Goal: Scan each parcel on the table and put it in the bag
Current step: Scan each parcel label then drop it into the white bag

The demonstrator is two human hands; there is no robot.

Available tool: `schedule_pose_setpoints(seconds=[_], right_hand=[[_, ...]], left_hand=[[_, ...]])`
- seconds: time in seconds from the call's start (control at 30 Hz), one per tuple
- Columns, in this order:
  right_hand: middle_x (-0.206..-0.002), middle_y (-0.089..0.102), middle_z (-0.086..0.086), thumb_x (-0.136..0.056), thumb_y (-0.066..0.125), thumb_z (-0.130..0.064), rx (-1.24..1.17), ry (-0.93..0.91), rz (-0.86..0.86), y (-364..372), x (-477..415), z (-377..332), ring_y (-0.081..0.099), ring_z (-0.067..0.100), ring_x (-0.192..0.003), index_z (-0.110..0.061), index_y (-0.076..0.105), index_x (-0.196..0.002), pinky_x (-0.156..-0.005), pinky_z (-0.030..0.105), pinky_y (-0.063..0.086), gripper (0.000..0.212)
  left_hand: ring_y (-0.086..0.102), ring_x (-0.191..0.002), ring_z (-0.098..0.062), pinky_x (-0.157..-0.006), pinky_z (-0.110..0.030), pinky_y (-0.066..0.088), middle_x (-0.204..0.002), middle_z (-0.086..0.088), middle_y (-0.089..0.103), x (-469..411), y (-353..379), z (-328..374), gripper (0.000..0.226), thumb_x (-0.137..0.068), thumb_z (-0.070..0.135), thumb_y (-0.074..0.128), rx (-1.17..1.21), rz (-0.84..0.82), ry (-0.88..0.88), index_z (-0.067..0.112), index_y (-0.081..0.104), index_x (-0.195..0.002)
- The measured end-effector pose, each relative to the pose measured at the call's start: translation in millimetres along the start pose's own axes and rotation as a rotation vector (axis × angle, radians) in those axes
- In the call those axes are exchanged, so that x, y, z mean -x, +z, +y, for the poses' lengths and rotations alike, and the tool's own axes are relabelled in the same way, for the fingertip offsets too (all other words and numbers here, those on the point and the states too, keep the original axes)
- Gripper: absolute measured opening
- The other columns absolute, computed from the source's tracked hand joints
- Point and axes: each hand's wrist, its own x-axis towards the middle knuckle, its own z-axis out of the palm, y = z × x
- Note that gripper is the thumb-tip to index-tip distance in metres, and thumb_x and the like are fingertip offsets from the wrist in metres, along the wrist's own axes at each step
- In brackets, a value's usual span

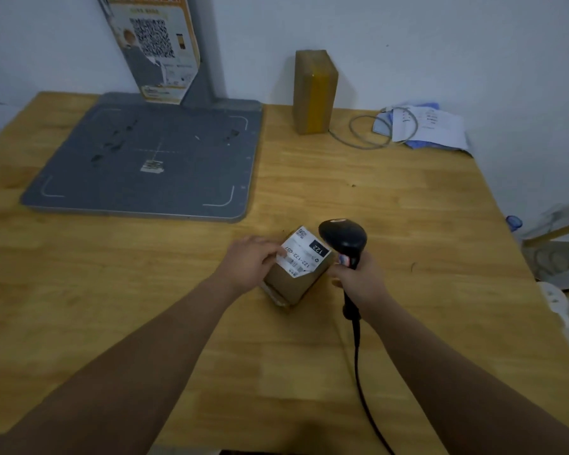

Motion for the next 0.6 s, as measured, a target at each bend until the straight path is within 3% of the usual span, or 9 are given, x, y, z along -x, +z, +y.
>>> schedule_pose_setpoints(seconds=[0.1, 0.17, 0.23, 0.3, 0.4, 0.47, 0.6], right_hand=[[-0.058, 0.053, -0.015, -0.081, 0.065, 0.002, 0.089, -0.162, -0.041, -8.4, -0.3, -9.4, 0.053, -0.004, -0.058, -0.024, 0.052, -0.080, -0.052, 0.010, 0.038, 0.029], [-0.062, 0.055, -0.020, -0.082, 0.066, 0.002, 0.095, -0.204, -0.134, -11.3, -5.7, -12.8, 0.053, -0.014, -0.057, -0.020, 0.057, -0.093, -0.051, 0.004, 0.037, 0.026], [-0.075, 0.058, -0.015, -0.083, 0.063, 0.005, 0.118, -0.199, -0.221, -10.8, -10.7, -15.8, 0.056, -0.013, -0.063, -0.013, 0.058, -0.110, -0.055, 0.004, 0.039, 0.033], [-0.076, 0.056, -0.008, -0.082, 0.061, 0.006, 0.194, -0.196, -0.300, -10.0, -15.0, -16.8, 0.055, -0.002, -0.067, -0.011, 0.057, -0.111, -0.062, 0.015, 0.042, 0.034], [-0.070, 0.046, -0.002, -0.081, 0.061, 0.004, 0.333, -0.182, -0.357, -6.4, -16.5, -11.8, 0.043, 0.007, -0.062, -0.010, 0.052, -0.089, -0.056, 0.016, 0.035, 0.018], [-0.065, 0.042, -0.003, -0.078, 0.060, 0.004, 0.353, -0.203, -0.328, -1.8, -14.0, -3.7, 0.039, 0.008, -0.058, -0.016, 0.047, -0.077, -0.051, 0.015, 0.031, 0.024], [-0.059, 0.041, -0.007, -0.078, 0.059, 0.001, 0.361, -0.286, -0.302, 1.7, -5.1, 1.3, 0.035, 0.008, -0.052, -0.019, 0.050, -0.079, -0.048, 0.018, 0.027, 0.021]], left_hand=[[0.040, -0.124, -0.022, -0.103, -0.035, 0.031, -0.138, 0.000, 0.048, 5.0, -2.0, 12.0, 0.032, -0.100, 0.030, 0.044, -0.174, 0.183, -0.049, 0.023, 0.063, -0.125], [0.041, -0.116, -0.020, -0.098, -0.032, 0.033, -0.130, 0.000, 0.050, 13.3, 7.5, 25.2, 0.035, -0.101, 0.036, 0.040, -0.205, 0.217, -0.046, 0.022, 0.065, -0.122], [0.040, -0.117, -0.021, -0.096, -0.033, 0.032, -0.130, 0.001, 0.048, 19.5, 19.8, 31.7, 0.038, -0.101, 0.041, 0.037, -0.221, 0.192, -0.113, 0.025, 0.063, -0.124], [0.039, -0.119, -0.023, -0.096, -0.035, 0.033, -0.134, 0.002, 0.044, 21.6, 25.5, 29.6, 0.037, -0.100, 0.044, 0.041, -0.160, 0.221, -0.224, 0.030, 0.058, -0.128], [0.042, -0.119, -0.024, -0.097, -0.034, 0.040, -0.136, -0.003, 0.045, 22.1, 28.8, 20.8, 0.048, -0.095, 0.044, 0.052, 0.054, 0.259, -0.334, 0.025, 0.050, -0.139], [0.041, -0.121, -0.023, -0.098, -0.034, 0.041, -0.135, -0.003, 0.044, 22.1, 29.7, 15.6, 0.061, -0.091, 0.047, 0.058, 0.129, 0.220, -0.357, 0.022, 0.041, -0.145], [0.036, -0.125, -0.026, -0.102, -0.036, 0.037, -0.138, -0.003, 0.042, 23.2, 31.0, 10.6, 0.072, -0.087, 0.054, 0.059, 0.078, 0.144, -0.343, 0.027, 0.032, -0.149]])
